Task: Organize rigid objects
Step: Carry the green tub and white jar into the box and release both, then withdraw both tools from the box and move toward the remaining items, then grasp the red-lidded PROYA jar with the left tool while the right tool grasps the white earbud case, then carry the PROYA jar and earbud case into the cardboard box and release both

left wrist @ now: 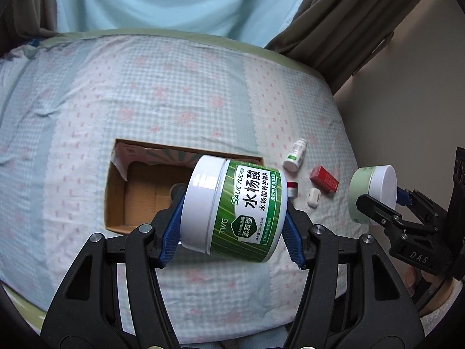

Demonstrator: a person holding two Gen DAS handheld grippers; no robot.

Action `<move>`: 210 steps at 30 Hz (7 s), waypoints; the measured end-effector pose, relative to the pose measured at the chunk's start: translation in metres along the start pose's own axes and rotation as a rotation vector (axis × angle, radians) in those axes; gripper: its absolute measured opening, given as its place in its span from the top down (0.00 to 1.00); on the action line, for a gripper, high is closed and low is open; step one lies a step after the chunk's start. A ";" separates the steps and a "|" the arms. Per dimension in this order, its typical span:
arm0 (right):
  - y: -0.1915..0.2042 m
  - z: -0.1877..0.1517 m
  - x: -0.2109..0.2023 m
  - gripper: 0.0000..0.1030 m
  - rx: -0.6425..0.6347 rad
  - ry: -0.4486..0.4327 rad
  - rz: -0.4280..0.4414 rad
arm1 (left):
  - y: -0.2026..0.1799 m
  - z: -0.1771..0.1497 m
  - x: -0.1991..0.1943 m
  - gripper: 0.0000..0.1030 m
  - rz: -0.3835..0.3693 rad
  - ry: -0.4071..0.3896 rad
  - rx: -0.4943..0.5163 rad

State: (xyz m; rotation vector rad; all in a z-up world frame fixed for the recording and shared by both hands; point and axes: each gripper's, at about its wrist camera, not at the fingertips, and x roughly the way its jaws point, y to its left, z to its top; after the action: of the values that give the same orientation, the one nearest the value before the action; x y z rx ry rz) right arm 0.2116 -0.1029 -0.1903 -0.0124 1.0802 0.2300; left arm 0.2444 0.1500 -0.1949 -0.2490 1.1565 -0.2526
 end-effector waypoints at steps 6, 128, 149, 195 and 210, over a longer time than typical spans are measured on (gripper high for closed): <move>0.050 0.016 0.031 0.34 0.106 0.034 0.067 | 0.054 0.006 0.021 0.47 0.014 0.076 0.069; -0.248 -0.084 0.103 0.04 0.394 0.083 -0.078 | -0.222 -0.029 0.273 0.02 0.166 0.191 0.064; -0.250 -0.105 0.259 0.30 0.416 0.279 -0.109 | -0.179 -0.045 0.434 0.33 0.149 0.464 0.061; -0.225 -0.039 0.058 0.59 0.284 0.011 0.000 | -0.234 -0.013 0.171 0.51 0.047 0.052 0.045; -0.119 -0.013 -0.026 0.59 0.117 -0.081 0.143 | -0.120 -0.044 0.027 0.51 0.122 -0.085 -0.101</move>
State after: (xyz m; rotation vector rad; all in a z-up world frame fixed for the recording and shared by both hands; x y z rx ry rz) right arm 0.2116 -0.2249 -0.1861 0.1780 1.0130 0.2937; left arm 0.2062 0.0251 -0.1960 -0.2745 1.0968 -0.0758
